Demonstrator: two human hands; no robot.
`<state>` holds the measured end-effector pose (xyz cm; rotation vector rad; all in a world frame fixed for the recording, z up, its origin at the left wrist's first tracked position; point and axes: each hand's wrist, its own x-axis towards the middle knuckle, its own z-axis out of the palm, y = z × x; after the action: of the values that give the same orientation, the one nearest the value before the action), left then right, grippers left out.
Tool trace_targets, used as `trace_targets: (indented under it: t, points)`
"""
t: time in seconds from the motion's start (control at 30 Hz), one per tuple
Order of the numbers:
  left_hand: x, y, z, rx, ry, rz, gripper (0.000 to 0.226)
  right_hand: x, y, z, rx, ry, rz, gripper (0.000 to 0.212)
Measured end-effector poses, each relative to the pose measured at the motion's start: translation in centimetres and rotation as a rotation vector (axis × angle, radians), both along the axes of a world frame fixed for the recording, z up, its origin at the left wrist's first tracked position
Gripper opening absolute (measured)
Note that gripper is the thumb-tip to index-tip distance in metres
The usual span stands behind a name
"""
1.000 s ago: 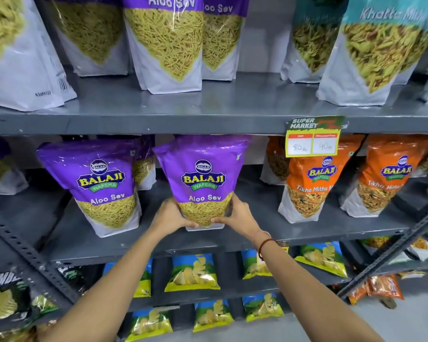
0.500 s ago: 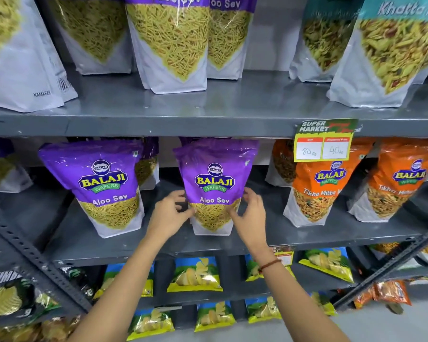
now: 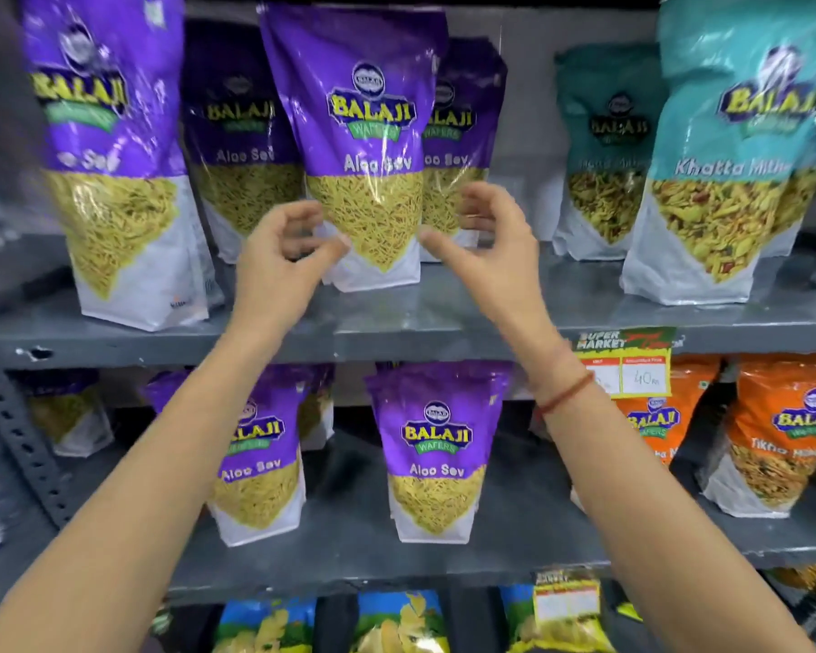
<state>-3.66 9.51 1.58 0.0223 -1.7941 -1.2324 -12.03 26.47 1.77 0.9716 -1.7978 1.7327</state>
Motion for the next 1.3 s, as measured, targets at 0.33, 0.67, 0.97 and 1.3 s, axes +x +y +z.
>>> trace_targets:
  t: [0.33, 0.67, 0.97, 1.3]
  points:
    - [-7.2, -6.4, -1.2, -0.059, -0.554, -0.077, 0.086, -9.1, -5.3, 0.1, 0.475, -0.49, 0.379, 0.077]
    - [-5.8, -4.1, -0.8, -0.031, -0.387, -0.192, 0.055, -8.4, -2.9, 0.0, 0.318, -0.377, 0.162, 0.066]
    - [-6.7, -0.2, -0.5, -0.155, -0.39, -0.304, 0.053, -7.3, 3.2, -0.9, 0.254, -0.295, 0.041, 0.065]
    - [-7.3, -1.3, -1.5, -0.162, -0.508, -0.439, 0.052, -8.7, 4.7, -1.8, 0.301, -0.406, 0.152, 0.064]
